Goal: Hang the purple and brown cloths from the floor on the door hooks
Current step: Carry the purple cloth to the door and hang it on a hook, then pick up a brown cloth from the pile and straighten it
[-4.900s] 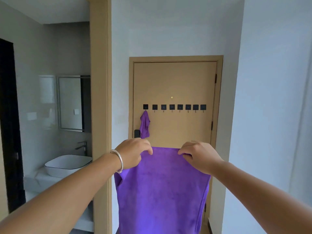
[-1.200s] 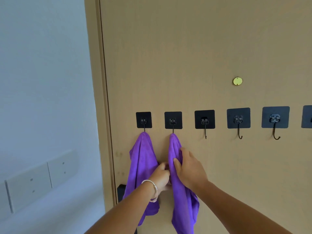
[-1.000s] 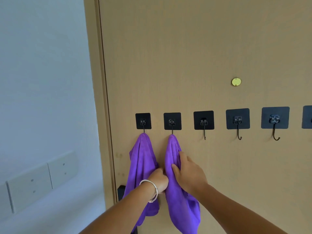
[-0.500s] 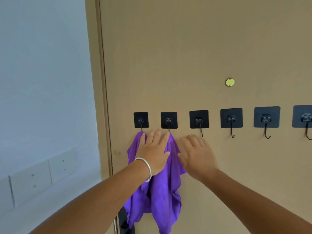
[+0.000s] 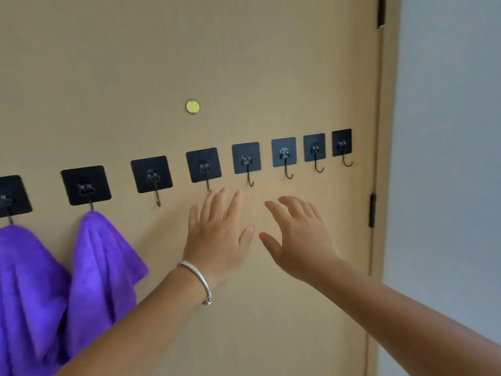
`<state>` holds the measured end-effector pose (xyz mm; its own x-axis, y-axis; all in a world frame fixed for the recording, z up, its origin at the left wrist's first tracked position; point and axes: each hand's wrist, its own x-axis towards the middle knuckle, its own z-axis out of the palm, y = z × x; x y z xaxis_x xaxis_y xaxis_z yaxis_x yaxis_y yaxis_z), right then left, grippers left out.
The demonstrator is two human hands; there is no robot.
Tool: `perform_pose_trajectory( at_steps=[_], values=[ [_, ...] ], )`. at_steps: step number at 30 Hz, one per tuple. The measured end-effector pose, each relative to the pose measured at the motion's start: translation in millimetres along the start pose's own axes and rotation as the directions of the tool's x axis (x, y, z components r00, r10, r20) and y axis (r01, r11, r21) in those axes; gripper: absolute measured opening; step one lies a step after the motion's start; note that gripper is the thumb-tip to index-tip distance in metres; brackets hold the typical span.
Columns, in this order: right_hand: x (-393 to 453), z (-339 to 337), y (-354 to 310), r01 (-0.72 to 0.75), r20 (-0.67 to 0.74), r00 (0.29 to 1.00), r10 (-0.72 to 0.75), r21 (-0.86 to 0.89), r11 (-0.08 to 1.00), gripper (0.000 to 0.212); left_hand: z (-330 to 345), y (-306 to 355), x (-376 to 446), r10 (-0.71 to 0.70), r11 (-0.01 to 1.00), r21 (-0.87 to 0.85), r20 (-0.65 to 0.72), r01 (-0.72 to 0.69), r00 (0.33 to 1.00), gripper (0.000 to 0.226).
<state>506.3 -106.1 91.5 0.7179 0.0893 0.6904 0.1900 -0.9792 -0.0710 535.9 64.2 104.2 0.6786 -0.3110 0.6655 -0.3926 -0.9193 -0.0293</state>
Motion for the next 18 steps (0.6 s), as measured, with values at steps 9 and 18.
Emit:
perform_pose_trajectory(
  at_steps=[9,18],
  values=[
    [-77.9,-90.7,72.4,-0.413,-0.088,0.908,0.409,-0.337,0.846,0.065,15.1,128.1,29.6,0.379,0.884,-0.286,-0.026,-0.371,0.925,0.066],
    [-220.0,-201.1,65.8,-0.692,-0.273,0.653,0.707,-0.593,0.411,0.068,-16.0,267.3,-29.9,0.655,0.542,-0.586,-0.155,-0.602,0.74,0.067]
  ],
)
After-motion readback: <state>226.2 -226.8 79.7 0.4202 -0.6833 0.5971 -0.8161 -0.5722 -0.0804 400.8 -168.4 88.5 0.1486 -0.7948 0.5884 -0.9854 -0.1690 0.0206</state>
